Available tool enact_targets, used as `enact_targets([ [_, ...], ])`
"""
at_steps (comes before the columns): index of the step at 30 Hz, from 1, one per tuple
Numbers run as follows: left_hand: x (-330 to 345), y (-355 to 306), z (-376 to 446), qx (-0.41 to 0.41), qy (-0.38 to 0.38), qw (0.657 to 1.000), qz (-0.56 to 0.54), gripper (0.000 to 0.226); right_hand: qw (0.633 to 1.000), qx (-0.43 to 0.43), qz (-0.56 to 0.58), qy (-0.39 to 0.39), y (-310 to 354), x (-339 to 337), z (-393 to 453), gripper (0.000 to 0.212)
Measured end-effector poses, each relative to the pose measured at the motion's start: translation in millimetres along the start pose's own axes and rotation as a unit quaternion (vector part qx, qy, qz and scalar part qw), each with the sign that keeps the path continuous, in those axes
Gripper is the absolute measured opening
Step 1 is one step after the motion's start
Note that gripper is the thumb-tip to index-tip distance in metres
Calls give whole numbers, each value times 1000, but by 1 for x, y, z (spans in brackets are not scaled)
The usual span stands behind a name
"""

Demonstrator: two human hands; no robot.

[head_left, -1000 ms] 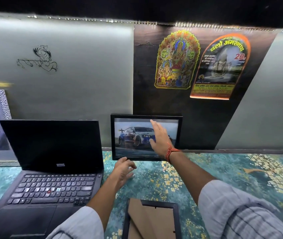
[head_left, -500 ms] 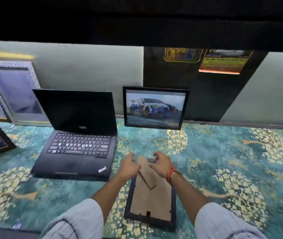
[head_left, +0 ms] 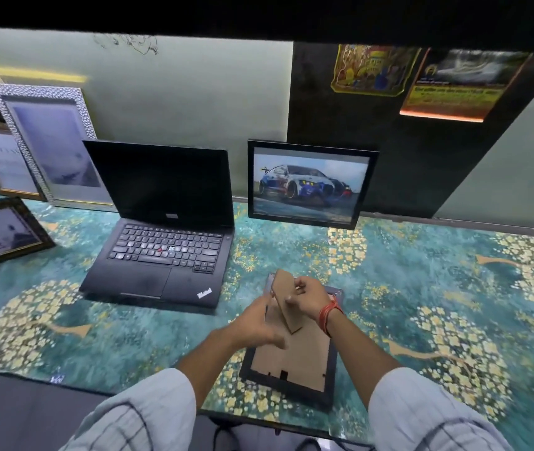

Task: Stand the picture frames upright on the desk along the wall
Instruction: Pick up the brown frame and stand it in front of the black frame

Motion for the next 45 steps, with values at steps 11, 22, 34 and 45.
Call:
enact_targets([
  [11,26,1,-16,127,50,927,349,133,968,103,159,-162,-14,-78,-1,22],
  [22,-34,-56,-35,318,-118,912,231,41,941,214,224,-139,-26,-106,-5,41],
  [34,-109,-113,-56,422,-326,846,12,75,924,201,326,2,10,-94,-25,31],
  [45,-99,-69,-19,150,-307,887,-309,137,888,173,424,43,7,-67,-27,22],
])
Point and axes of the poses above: each hand's wrist, its own z-axis towards the middle knuckle, its own x-axis out of the palm, y = z × x, the point moved 8 cm from there along z, towards the middle knuckle, and after that the axes turned 6 degrees about -x, right-handed, at the moved point
